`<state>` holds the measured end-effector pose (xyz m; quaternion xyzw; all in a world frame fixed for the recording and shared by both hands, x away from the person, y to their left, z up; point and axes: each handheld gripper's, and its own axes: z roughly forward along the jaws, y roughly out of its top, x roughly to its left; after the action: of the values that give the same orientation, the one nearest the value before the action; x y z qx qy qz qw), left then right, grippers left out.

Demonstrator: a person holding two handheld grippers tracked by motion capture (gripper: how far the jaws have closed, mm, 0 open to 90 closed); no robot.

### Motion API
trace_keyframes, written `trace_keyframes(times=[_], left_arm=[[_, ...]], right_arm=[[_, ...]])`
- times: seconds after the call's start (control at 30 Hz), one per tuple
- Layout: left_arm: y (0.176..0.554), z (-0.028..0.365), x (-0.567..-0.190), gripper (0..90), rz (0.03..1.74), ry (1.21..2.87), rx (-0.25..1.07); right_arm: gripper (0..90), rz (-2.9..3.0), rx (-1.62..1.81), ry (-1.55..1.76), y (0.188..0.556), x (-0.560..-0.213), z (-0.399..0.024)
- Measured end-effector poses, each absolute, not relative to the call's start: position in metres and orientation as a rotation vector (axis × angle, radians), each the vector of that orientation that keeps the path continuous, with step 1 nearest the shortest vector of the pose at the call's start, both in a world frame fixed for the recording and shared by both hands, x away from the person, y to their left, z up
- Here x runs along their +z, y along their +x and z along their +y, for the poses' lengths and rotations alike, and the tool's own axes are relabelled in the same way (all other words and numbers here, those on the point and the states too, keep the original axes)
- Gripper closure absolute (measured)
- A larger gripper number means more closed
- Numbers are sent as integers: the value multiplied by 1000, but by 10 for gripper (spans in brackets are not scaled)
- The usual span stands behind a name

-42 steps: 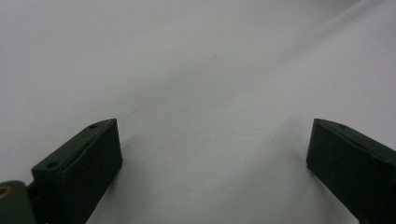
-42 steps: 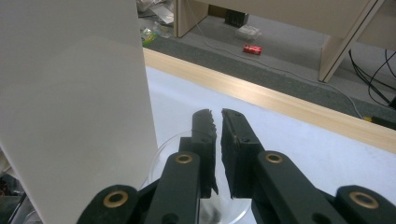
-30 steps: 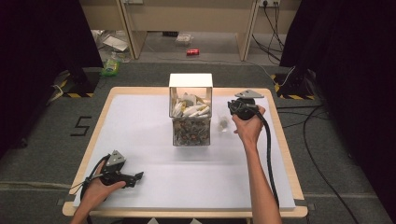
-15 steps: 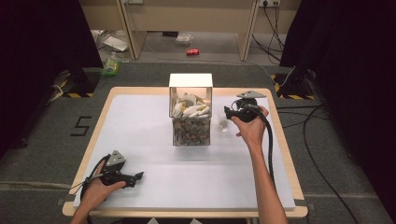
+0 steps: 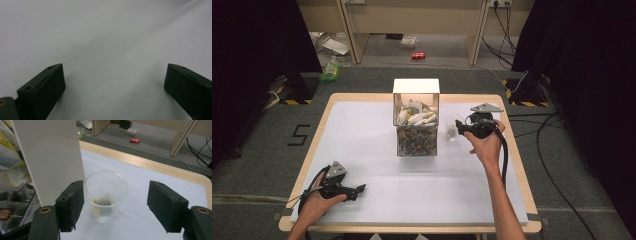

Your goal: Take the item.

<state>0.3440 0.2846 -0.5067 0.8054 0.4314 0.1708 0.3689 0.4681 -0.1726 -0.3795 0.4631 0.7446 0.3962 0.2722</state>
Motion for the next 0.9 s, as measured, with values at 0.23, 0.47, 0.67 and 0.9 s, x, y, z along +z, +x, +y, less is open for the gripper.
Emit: trace_keyframes(times=[0.23,0.47,0.67,0.9], left_arm=[[344,284,-507,27,1107,2070,441],[344,284,-507,27,1108,2069,439],[344,284,-507,27,1108,2069,440],[344,284,-507,27,1107,2068,440]], right_arm=[[305,2011,1077,1235,455,-386,-178],[304,2017,1098,1227,443,-393,-180],[304,2017,1121,1219,435,-398,-182],[304,2019,1135,1221,427,-404,-184]])
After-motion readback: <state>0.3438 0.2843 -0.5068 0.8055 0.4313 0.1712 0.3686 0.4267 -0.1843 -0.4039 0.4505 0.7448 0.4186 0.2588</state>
